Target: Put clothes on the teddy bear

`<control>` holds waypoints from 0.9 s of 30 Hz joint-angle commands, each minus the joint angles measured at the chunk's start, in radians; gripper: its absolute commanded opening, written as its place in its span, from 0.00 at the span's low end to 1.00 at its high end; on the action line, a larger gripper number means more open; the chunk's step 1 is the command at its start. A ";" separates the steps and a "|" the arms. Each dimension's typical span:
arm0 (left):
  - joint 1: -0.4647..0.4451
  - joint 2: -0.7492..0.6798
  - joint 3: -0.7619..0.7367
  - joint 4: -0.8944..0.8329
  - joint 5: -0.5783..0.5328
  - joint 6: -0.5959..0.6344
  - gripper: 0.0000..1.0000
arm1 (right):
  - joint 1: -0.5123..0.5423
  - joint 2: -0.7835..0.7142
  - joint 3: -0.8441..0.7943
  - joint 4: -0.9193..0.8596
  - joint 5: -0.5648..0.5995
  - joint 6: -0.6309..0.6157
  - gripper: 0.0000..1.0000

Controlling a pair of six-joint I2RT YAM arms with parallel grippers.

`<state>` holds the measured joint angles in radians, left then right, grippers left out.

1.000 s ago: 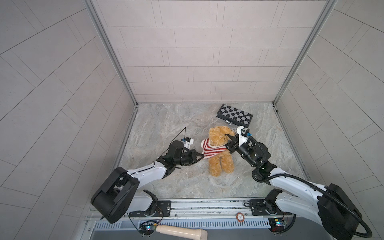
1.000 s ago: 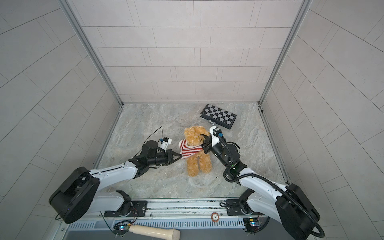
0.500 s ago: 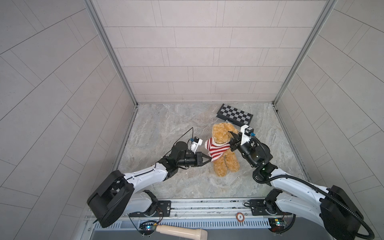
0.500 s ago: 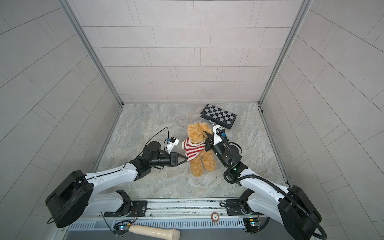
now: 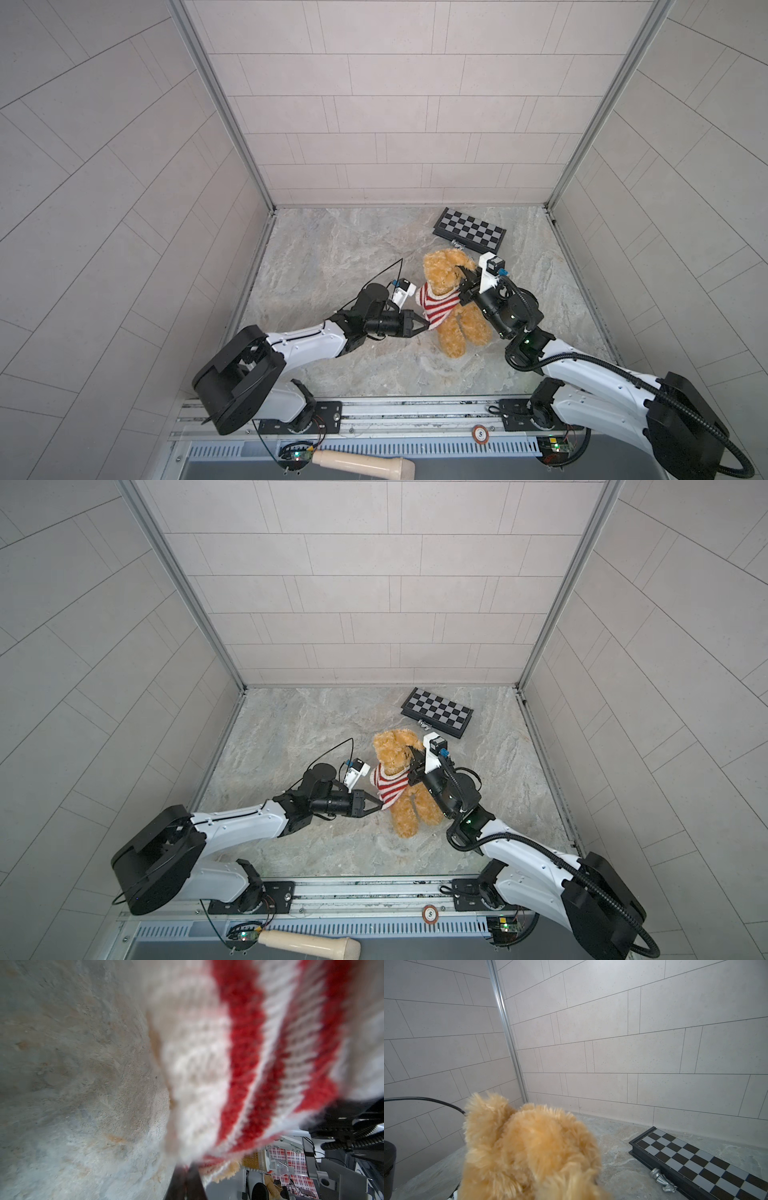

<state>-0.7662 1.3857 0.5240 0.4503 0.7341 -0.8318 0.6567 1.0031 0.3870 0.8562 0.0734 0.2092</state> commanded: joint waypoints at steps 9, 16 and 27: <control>0.006 -0.224 0.183 -0.559 -0.116 0.347 0.49 | -0.087 0.084 0.184 0.021 -0.475 -0.019 0.00; 0.145 -0.492 0.227 -0.944 -0.176 0.583 0.86 | -0.119 0.027 0.225 -0.248 -0.530 -0.222 0.00; 0.143 -0.365 0.634 -1.099 -0.254 0.923 0.88 | -0.196 0.133 0.414 -0.430 -0.972 -0.249 0.00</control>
<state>-0.6224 0.9684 1.1343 -0.6228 0.5312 -0.0273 0.4690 1.1324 0.7475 0.4419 -0.7166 -0.0147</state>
